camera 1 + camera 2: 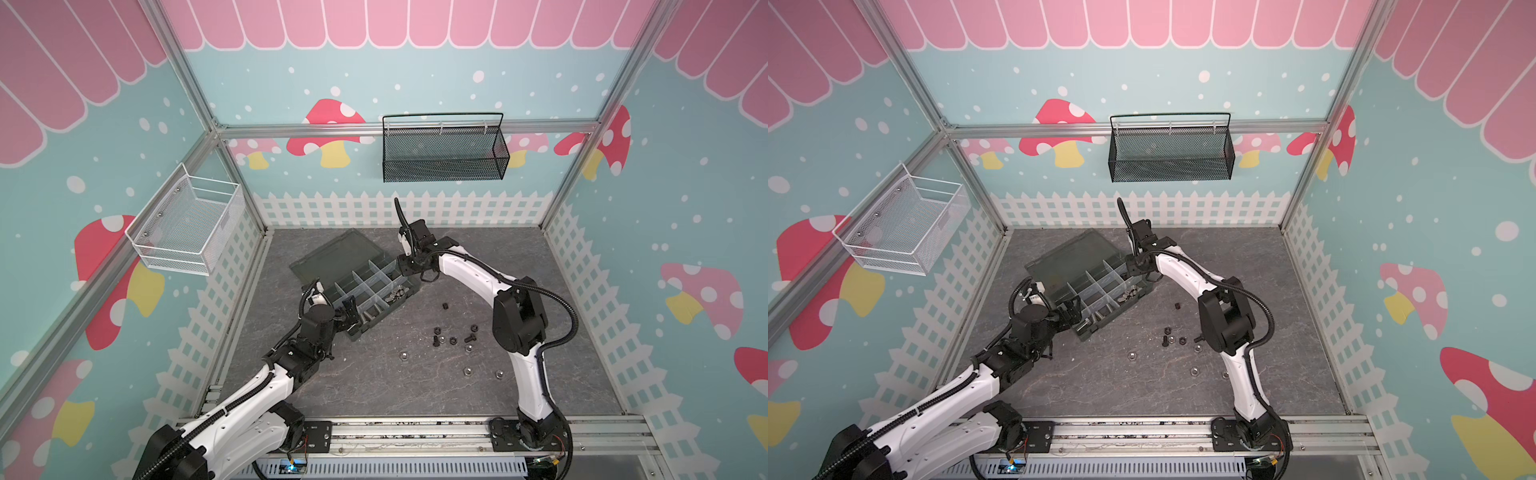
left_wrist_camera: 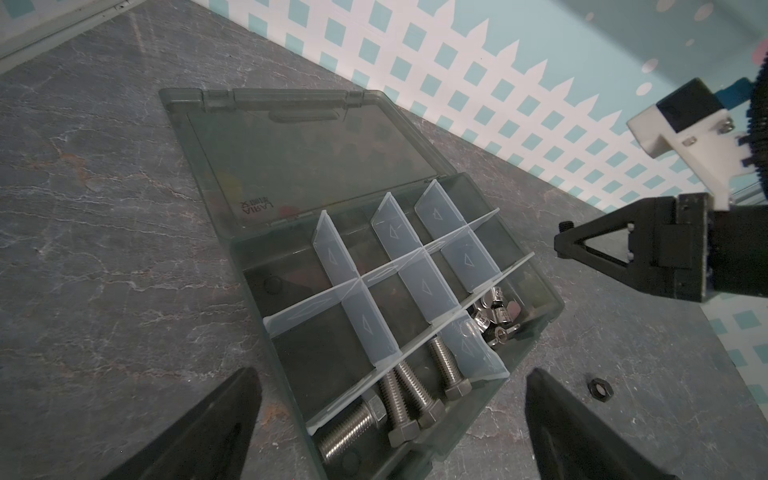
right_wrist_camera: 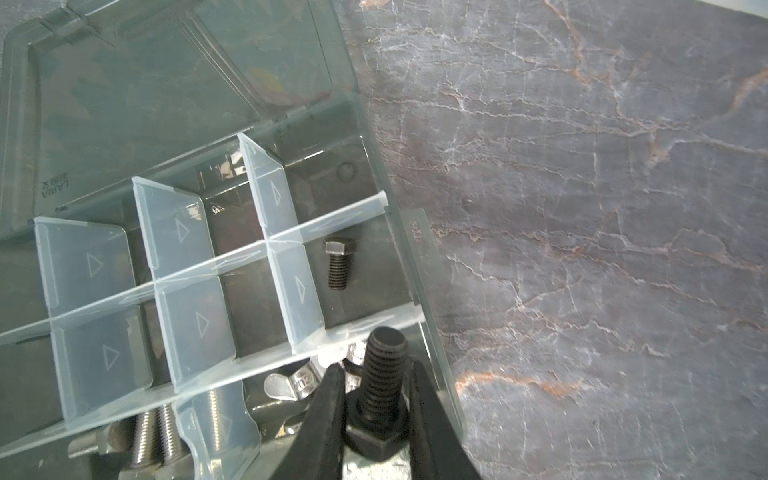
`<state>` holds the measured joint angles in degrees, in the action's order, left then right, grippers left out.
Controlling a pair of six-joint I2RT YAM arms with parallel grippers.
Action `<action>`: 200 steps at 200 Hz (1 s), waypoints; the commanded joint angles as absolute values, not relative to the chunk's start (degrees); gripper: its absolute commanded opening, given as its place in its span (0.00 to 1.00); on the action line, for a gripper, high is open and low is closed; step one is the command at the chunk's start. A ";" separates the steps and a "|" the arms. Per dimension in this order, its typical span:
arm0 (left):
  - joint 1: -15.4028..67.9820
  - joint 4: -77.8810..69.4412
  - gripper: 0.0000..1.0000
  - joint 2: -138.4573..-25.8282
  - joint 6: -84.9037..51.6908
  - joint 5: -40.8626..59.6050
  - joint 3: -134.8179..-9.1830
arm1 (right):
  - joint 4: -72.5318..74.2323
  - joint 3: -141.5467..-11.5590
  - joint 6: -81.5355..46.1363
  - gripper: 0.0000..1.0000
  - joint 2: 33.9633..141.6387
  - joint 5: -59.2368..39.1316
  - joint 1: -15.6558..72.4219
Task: Sort the screws and nuts into containers
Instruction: 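Carry the black bolt with the right gripper over an organizer compartment, then open the right gripper to drop the bolt into the compartment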
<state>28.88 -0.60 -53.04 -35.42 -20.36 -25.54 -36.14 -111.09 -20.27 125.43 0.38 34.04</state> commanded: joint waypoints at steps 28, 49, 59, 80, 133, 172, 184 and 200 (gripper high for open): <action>28.37 0.18 1.00 -52.20 -36.69 -20.51 -25.92 | -39.24 -118.69 -16.81 0.13 131.28 0.23 35.22; 28.39 0.26 1.00 -51.98 -36.74 -20.59 -25.84 | -39.77 -120.48 -16.61 0.13 133.15 0.17 35.29; 28.39 0.40 1.00 -51.94 -36.71 -20.60 -25.80 | -40.05 -120.99 -16.52 0.14 133.76 0.09 35.30; 28.37 0.53 1.00 -51.74 -36.73 -20.70 -25.76 | -40.33 -121.80 -16.52 0.15 134.88 0.00 35.27; 28.39 0.65 1.00 -51.50 -36.73 -20.74 -25.85 | -41.23 -123.41 -16.44 0.33 136.44 -0.06 35.29; 28.34 0.81 1.00 -51.42 -36.65 -20.79 -26.02 | -42.21 -125.10 -16.50 0.43 136.94 -0.05 35.26; 28.30 0.89 1.00 -51.33 -36.65 -20.74 -26.02 | -42.63 -125.61 -16.52 0.43 136.85 0.00 35.27; 28.26 0.96 1.00 -51.24 -36.56 -20.74 -26.02 | -43.03 -126.04 -16.61 0.43 136.23 0.07 35.26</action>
